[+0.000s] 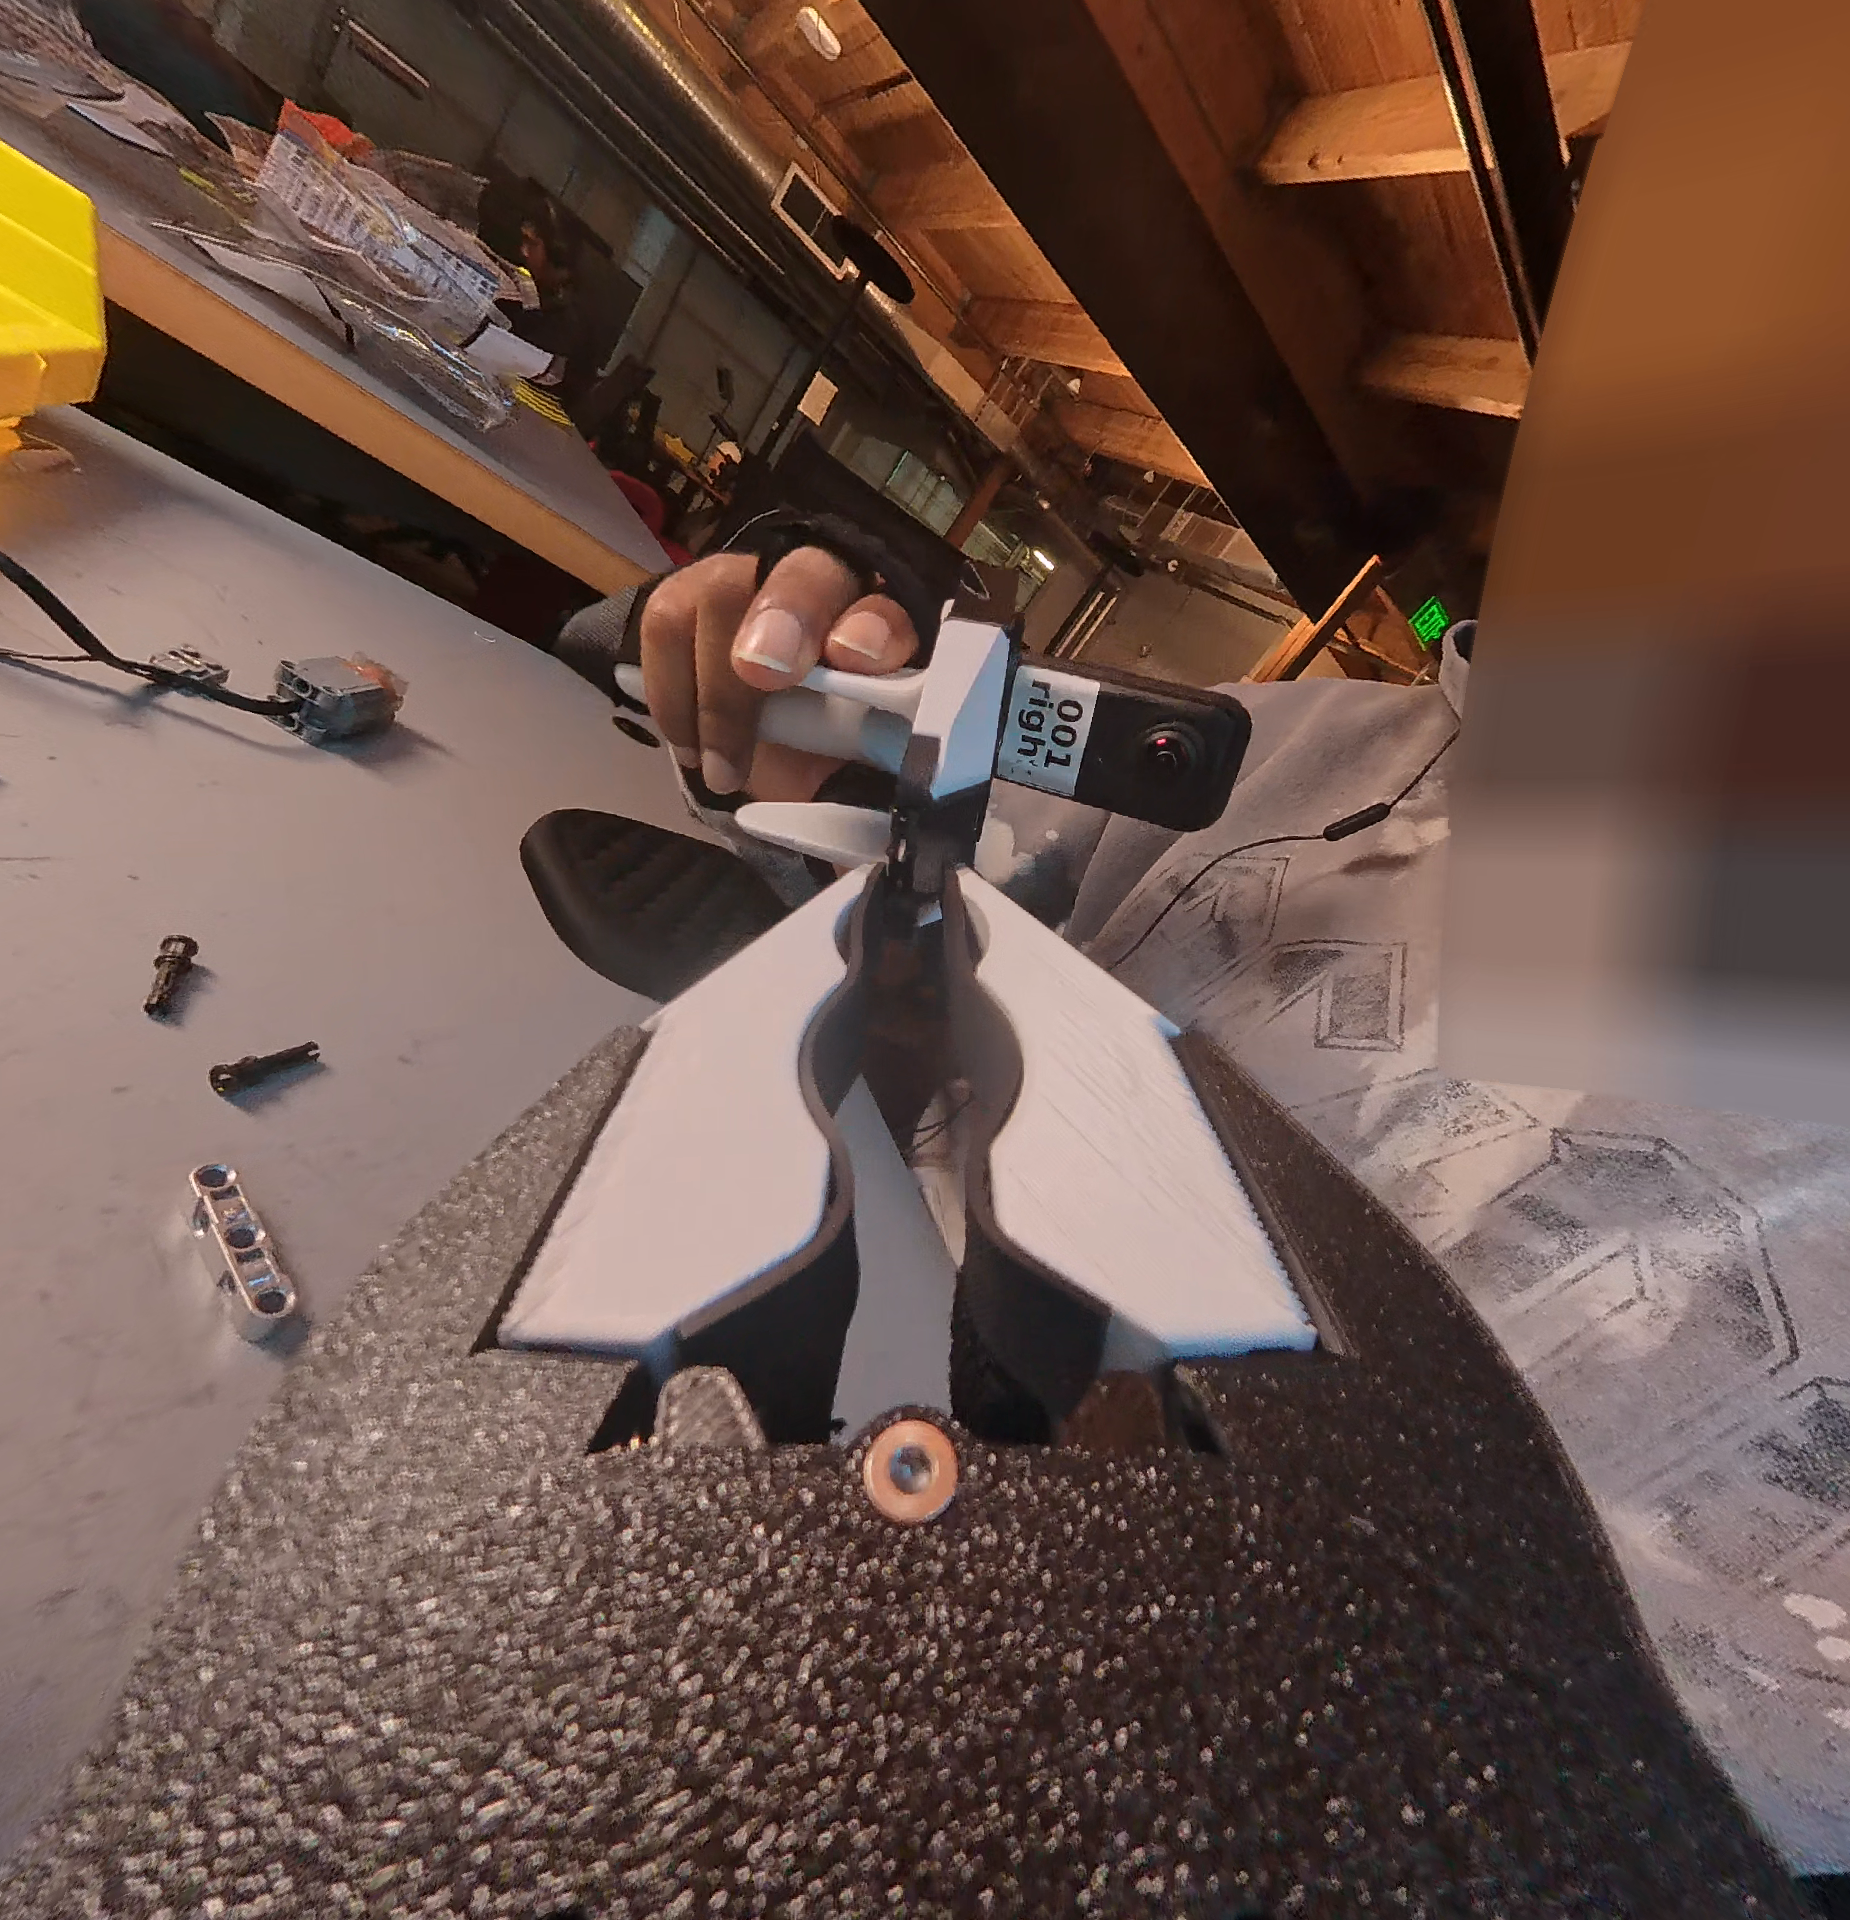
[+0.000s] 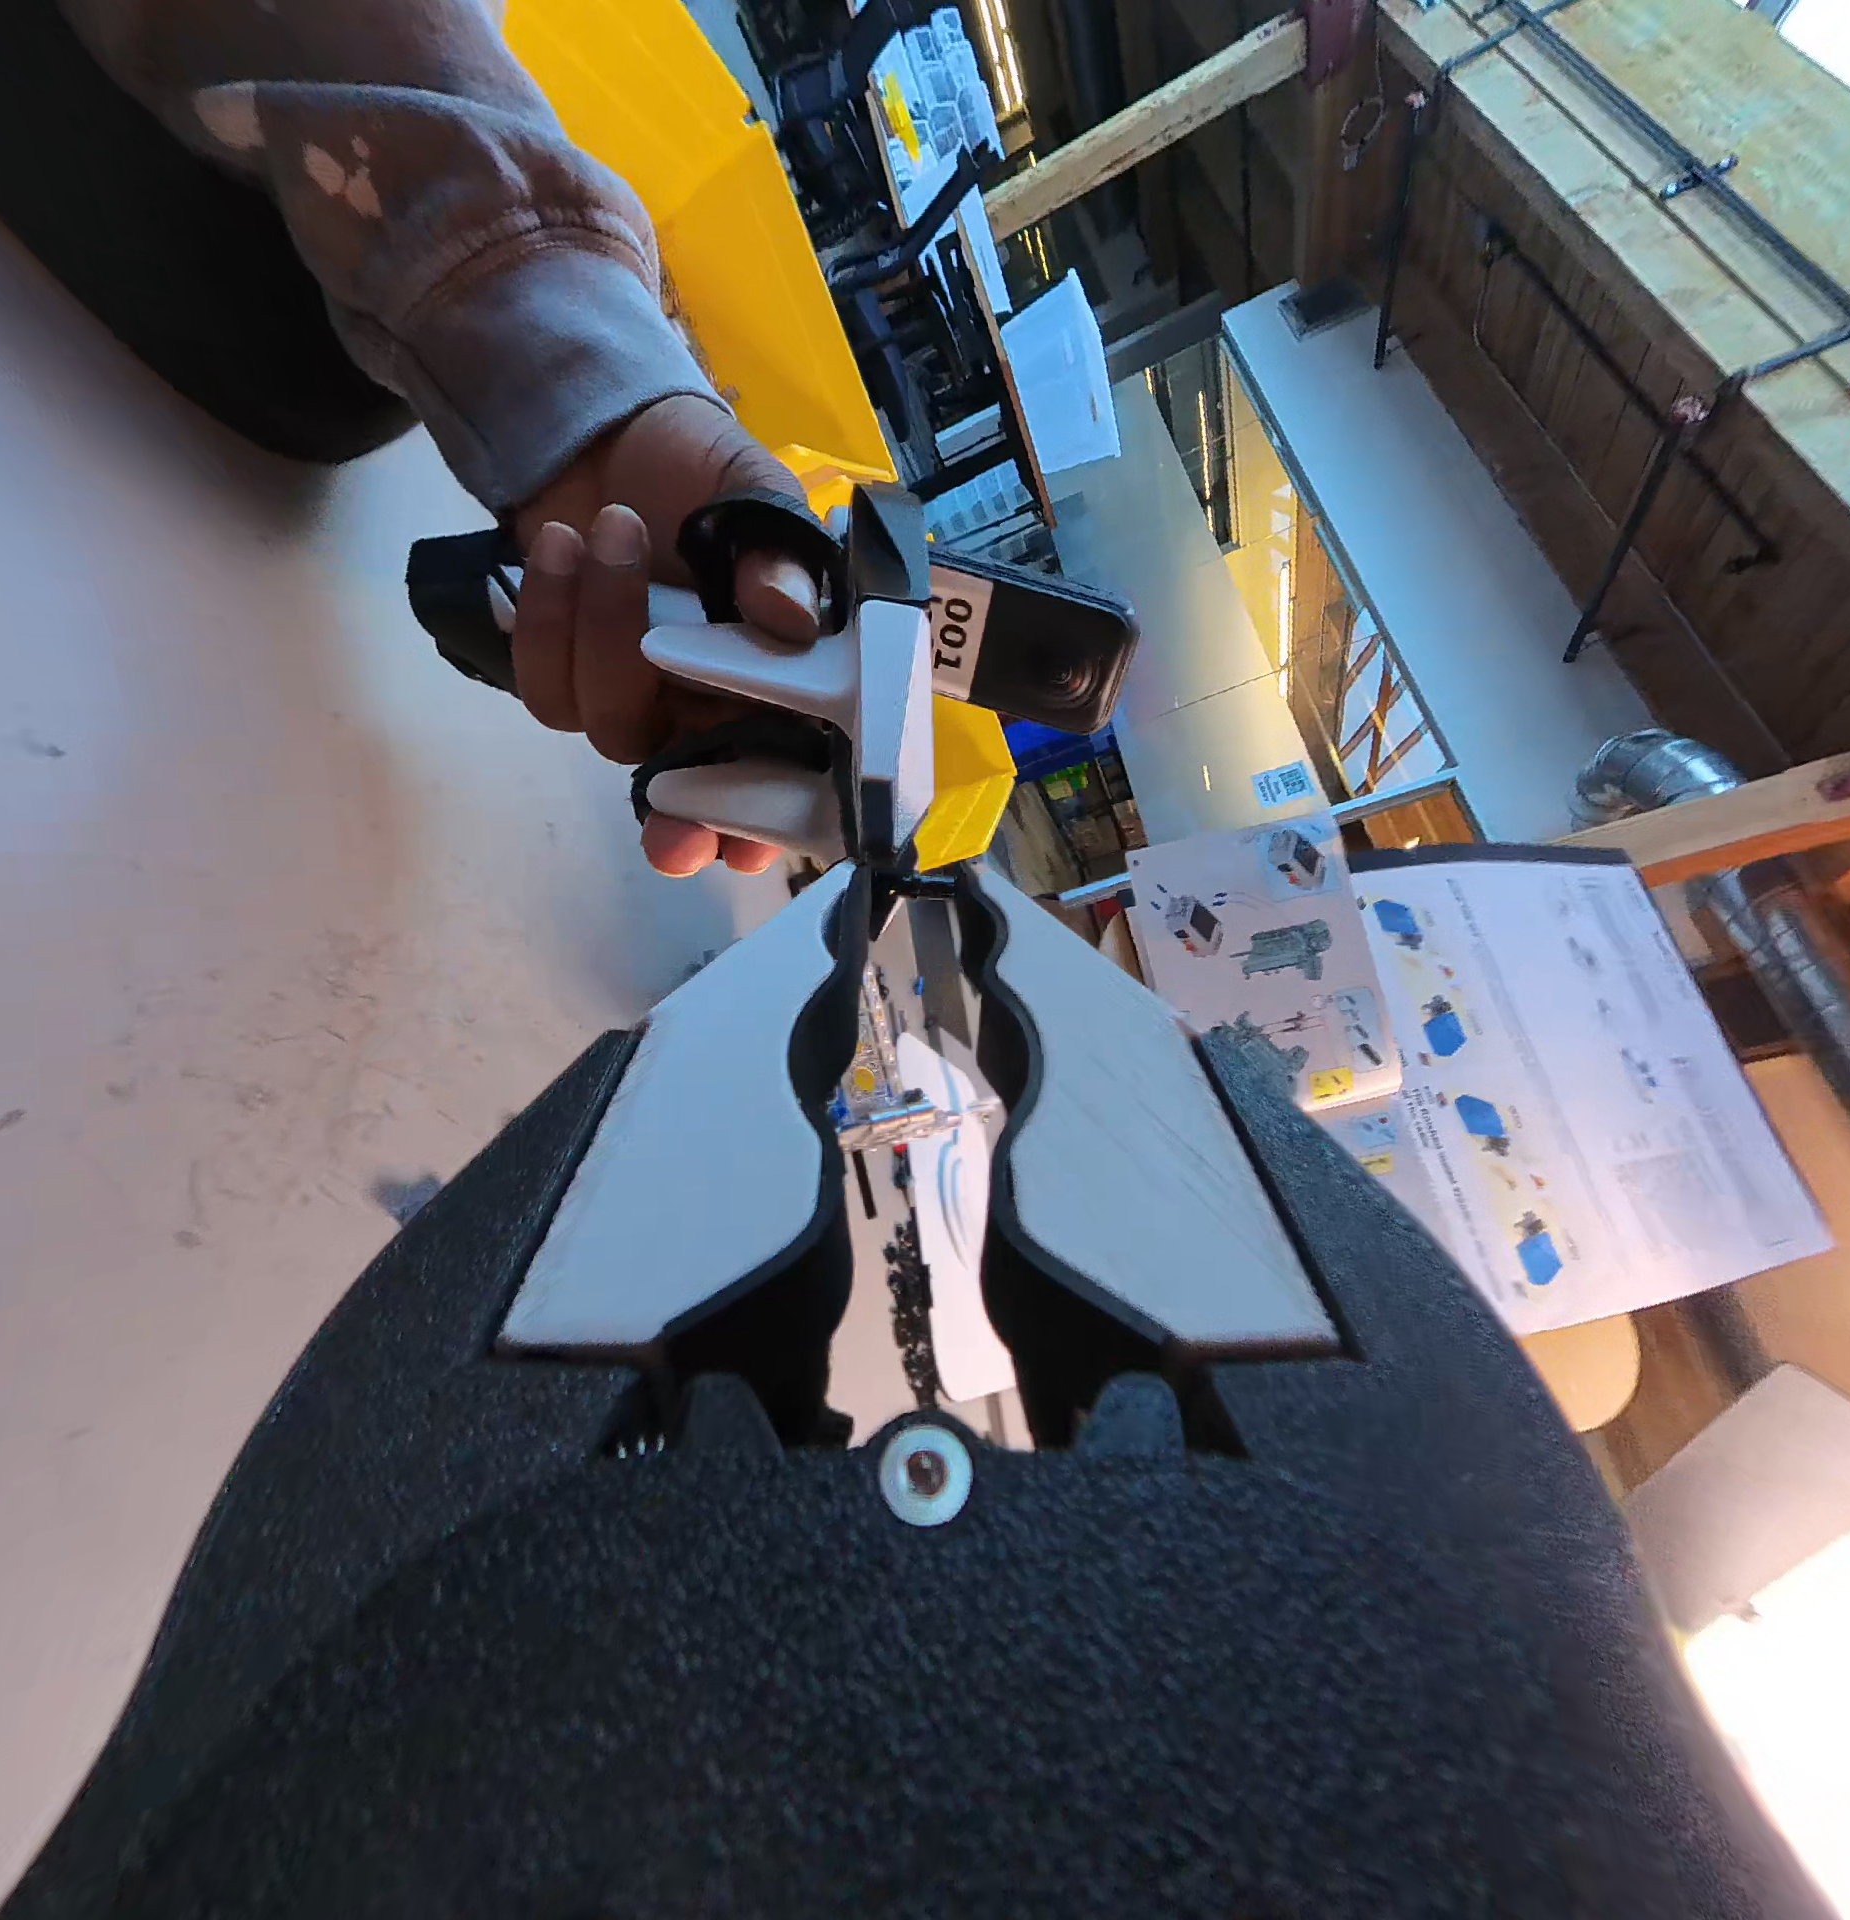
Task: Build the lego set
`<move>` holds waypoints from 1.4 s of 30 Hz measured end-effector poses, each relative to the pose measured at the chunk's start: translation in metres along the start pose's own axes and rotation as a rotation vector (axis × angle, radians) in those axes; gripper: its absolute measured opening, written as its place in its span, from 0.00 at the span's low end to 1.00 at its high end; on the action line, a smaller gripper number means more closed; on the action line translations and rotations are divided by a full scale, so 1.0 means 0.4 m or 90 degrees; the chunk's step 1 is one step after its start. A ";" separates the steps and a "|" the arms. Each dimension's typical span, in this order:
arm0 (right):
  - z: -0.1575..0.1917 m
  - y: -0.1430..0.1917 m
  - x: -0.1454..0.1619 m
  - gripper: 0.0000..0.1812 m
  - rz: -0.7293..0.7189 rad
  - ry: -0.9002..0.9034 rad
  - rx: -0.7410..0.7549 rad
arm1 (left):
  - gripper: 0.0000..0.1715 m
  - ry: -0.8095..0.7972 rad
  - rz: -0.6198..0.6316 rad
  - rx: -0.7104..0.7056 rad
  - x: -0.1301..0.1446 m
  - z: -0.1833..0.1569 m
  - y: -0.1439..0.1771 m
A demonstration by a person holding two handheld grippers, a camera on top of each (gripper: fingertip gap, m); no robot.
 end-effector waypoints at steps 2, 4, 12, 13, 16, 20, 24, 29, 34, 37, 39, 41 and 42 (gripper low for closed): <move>0.003 0.002 -0.008 0.08 -0.003 0.033 0.005 | 0.04 -0.004 0.004 0.008 0.003 -0.003 -0.001; 0.002 0.004 -0.013 0.08 -0.006 0.037 0.010 | 0.04 -0.005 0.002 0.018 0.004 -0.007 -0.002; 0.003 0.011 -0.014 0.08 -0.007 0.025 0.028 | 0.04 0.001 -0.012 0.031 0.004 -0.008 -0.007; 0.003 0.011 -0.014 0.08 -0.006 0.026 0.028 | 0.04 0.001 -0.013 0.031 0.004 -0.008 -0.008; 0.003 0.015 -0.018 0.08 -0.012 0.026 0.030 | 0.03 -0.003 -0.024 0.033 0.000 -0.010 -0.007; 0.005 0.016 -0.022 0.08 -0.013 0.027 0.033 | 0.02 -0.024 -0.017 0.024 -0.004 -0.016 -0.006; 0.003 0.015 -0.021 0.08 -0.011 0.027 0.037 | 0.02 -0.033 -0.014 0.012 -0.006 -0.016 -0.007; 0.006 0.009 -0.014 0.09 -0.003 -0.017 0.009 | 0.01 -0.073 0.028 -0.037 -0.010 -0.016 -0.002; 0.032 -0.006 0.001 0.09 0.018 -0.150 -0.173 | 0.02 -0.176 0.180 -0.153 0.008 -0.012 0.004; 0.049 -0.005 0.011 0.08 0.039 -0.169 -0.280 | 0.02 -0.189 0.261 -0.182 0.036 -0.001 0.002; 0.056 -0.003 0.015 0.07 0.050 -0.160 -0.326 | 0.02 -0.174 0.288 -0.181 0.054 0.009 -0.003; 0.060 -0.004 0.017 0.06 0.057 -0.145 -0.350 | 0.02 -0.153 0.294 -0.179 0.063 0.019 -0.004; 0.062 -0.004 0.016 0.05 0.056 -0.140 -0.361 | 0.02 -0.142 0.294 -0.175 0.066 0.022 -0.002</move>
Point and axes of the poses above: each gripper's, where its closed fingertips meet, y back along the fingers, x out of its underside, z = x × y across the jaws, the point moved 7 cm from there along y, back along the fingers, and after that the axes turned 7 degrees about x, right-handed, at the moved point
